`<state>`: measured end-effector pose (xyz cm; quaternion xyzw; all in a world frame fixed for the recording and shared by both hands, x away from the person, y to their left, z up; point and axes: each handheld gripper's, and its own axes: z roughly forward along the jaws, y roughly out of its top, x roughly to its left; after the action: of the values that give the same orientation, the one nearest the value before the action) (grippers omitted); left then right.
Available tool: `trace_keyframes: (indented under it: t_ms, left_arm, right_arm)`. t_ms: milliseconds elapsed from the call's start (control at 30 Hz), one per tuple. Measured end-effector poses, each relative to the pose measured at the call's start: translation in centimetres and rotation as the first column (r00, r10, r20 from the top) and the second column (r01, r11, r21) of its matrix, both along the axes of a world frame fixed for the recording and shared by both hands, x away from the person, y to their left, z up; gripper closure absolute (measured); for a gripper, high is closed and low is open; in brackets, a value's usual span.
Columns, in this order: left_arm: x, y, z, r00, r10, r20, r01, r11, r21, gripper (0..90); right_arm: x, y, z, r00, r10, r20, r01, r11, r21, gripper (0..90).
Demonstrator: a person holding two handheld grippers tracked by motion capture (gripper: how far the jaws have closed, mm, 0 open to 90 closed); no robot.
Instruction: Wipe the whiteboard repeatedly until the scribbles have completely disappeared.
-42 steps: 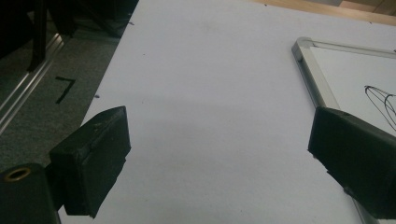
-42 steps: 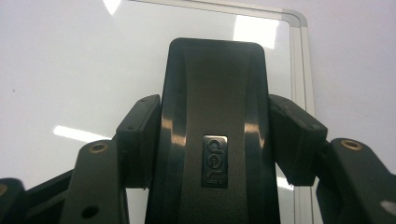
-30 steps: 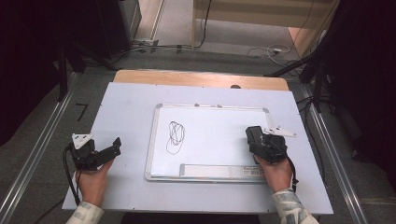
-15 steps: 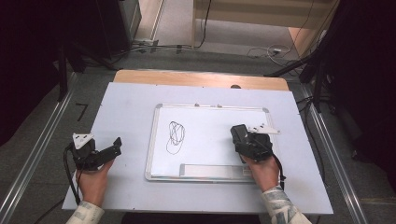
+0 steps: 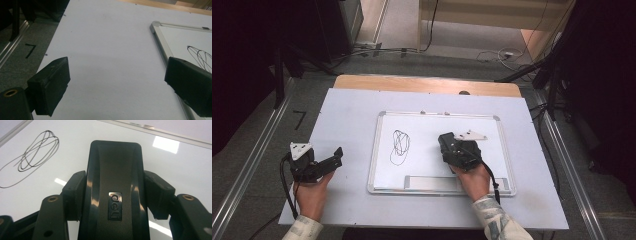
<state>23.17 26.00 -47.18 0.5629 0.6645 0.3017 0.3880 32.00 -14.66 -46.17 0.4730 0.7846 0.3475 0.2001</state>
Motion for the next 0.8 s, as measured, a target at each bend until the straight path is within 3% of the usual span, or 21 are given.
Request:
trace_keyframes:
  t_ms: [367,800]
  left_arm:
    - [0.1,-0.4,0.1,0.999,-0.044,0.005,0.044,0.999,0.009,6.5]
    - [-0.1,-0.1,0.1,0.9986,-0.053,0.009,0.053,0.9986,-0.006,6.5]
  right_arm:
    - [0.6,4.5,-0.9,0.9987,0.047,-0.017,-0.048,0.9987,-0.018,37.5]
    - [1.4,9.3,-1.7,0.9943,0.105,-0.02,-0.106,0.9933,-0.045,37.5]
